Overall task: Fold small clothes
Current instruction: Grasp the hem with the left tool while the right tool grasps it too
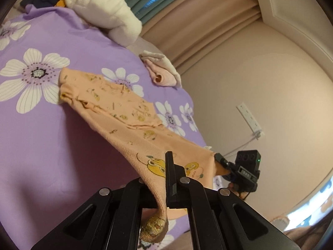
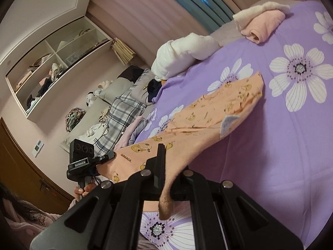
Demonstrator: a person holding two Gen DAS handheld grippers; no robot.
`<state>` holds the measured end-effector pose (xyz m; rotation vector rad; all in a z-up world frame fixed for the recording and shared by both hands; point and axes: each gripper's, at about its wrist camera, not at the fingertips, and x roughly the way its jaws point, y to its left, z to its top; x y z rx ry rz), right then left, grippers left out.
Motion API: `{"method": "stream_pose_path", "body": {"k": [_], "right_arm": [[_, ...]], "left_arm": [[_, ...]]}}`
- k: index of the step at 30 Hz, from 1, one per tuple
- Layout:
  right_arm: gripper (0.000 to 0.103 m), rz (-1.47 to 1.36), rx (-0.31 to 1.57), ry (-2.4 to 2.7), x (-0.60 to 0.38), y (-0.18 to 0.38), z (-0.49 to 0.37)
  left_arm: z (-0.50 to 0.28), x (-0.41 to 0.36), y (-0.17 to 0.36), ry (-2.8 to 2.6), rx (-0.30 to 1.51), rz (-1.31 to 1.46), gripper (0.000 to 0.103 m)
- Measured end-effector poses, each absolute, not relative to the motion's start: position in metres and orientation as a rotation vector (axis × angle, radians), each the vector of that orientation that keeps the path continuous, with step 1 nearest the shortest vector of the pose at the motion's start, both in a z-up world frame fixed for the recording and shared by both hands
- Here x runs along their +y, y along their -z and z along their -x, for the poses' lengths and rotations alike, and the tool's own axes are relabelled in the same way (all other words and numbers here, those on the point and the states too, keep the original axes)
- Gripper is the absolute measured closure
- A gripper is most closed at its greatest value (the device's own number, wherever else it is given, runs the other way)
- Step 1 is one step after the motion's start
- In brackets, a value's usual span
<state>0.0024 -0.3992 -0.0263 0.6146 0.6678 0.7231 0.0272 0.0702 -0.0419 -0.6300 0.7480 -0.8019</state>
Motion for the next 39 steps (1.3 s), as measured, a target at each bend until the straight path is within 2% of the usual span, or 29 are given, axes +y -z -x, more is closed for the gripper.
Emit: {"method": "stream_pose_path", "body": {"k": [20, 28, 39], "right_arm": [[0.099, -0.506, 0.594, -0.772, -0.407, -0.009, 0.050], [0.098, -0.573, 0.656, -0.709, -0.412, 0.007, 0.011], [0.098, -0.664, 0.730, -0.598, -0.419, 0.031, -0.087]], "left_arm": [[0.015, 0.079, 0.017, 0.819, 0.775, 0.581, 0.103], [-0.026, 0.089, 0.037, 0.754, 0.801, 0.691, 0.103], [-0.113, 0.100, 0.067, 0.647, 0.856, 0.802, 0.103]]}}
